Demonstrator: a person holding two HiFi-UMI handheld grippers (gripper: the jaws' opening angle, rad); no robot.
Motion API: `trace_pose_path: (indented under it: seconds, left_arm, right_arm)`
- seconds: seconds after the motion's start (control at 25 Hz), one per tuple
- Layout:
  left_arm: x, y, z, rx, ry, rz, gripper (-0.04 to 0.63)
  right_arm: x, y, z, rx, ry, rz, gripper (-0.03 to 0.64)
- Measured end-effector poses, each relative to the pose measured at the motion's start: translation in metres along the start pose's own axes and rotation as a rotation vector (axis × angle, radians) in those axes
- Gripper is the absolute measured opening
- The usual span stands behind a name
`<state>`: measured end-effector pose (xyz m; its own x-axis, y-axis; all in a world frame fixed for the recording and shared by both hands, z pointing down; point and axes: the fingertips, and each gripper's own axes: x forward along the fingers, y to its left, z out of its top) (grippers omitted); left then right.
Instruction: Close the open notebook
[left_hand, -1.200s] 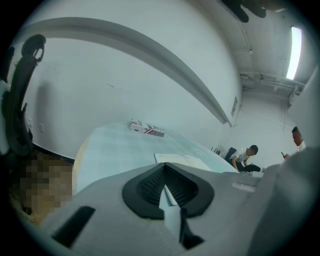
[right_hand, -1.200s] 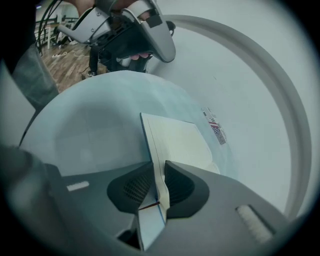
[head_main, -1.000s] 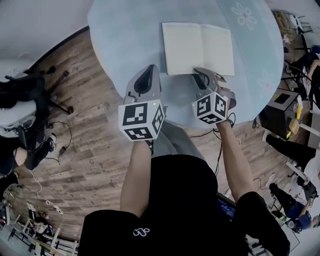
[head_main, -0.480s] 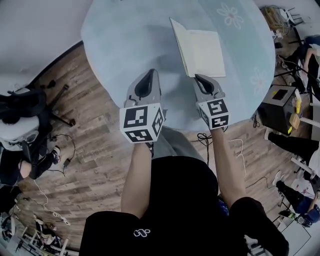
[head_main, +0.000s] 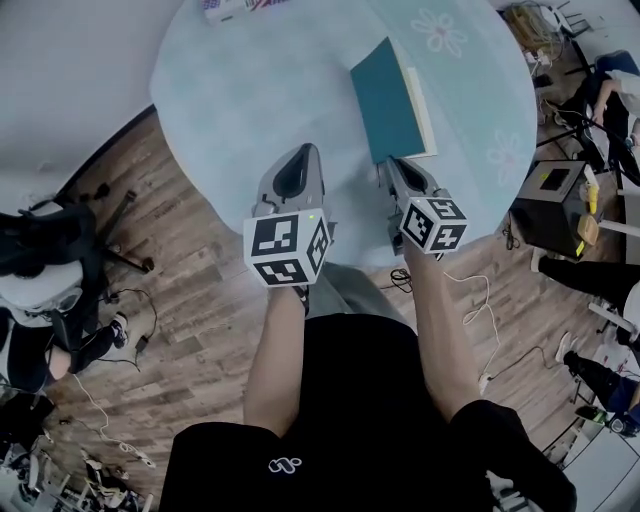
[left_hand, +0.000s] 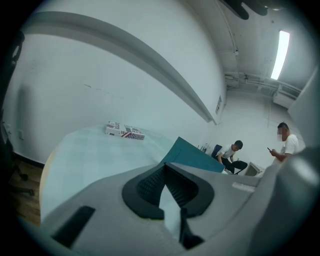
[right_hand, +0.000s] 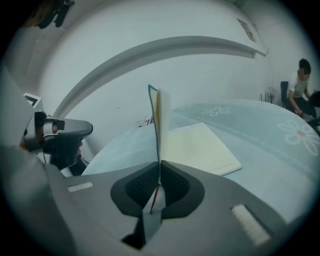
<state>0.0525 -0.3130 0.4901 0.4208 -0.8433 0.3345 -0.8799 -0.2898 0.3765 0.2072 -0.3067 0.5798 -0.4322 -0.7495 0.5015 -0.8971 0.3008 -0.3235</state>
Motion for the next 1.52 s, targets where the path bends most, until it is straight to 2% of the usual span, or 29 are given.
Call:
trace_pose_path:
  seconds: [0.28, 0.44, 0.48, 0.68, 0.88, 1.12, 1.16, 1.4, 1.52]
  left_arm:
    - [0.014, -0.021, 0.006, 0.023, 0.010, -0.048, 0.003]
    - [0.023, -0.037, 0.012, 0.041, 0.011, -0.082, 0.003]
    - [0.025, -0.042, 0.014, 0.048, 0.009, -0.091, 0.003]
    - [0.034, -0.067, 0.029, 0.083, -0.009, -0.129, 0.003]
    - [0.040, -0.100, 0.056, 0.139, -0.052, -0.180, 0.003]
    - [0.037, -0.143, 0.101, 0.224, -0.131, -0.231, 0.003]
    - [0.035, -0.151, 0.109, 0.243, -0.147, -0.237, 0.003]
    - [0.020, -0.189, 0.151, 0.405, -0.244, -0.250, 0.003]
    - [0.013, -0.201, 0.164, 0.437, -0.288, -0.255, 0.003]
  right_arm:
    - [0.001, -0.022, -0.007, 0.257, 0.056, -0.105, 0.037]
    - [-0.006, -0.034, -0.007, 0.350, 0.067, -0.177, 0.114]
    - [-0.011, -0.037, -0.004, 0.354, 0.056, -0.185, 0.112]
    - [-0.049, -0.057, 0.027, 0.293, -0.040, -0.215, 0.112]
    - [-0.092, -0.060, 0.099, 0.151, -0.239, -0.218, 0.107]
    - [-0.145, -0.045, 0.185, -0.027, -0.461, -0.209, 0.035]
    - [-0.153, -0.043, 0.197, -0.047, -0.488, -0.203, 0.015]
    - [-0.195, -0.023, 0.253, -0.114, -0.646, -0.103, 0.011]
    - [-0.202, -0.013, 0.266, -0.166, -0.647, -0.080, 0.011]
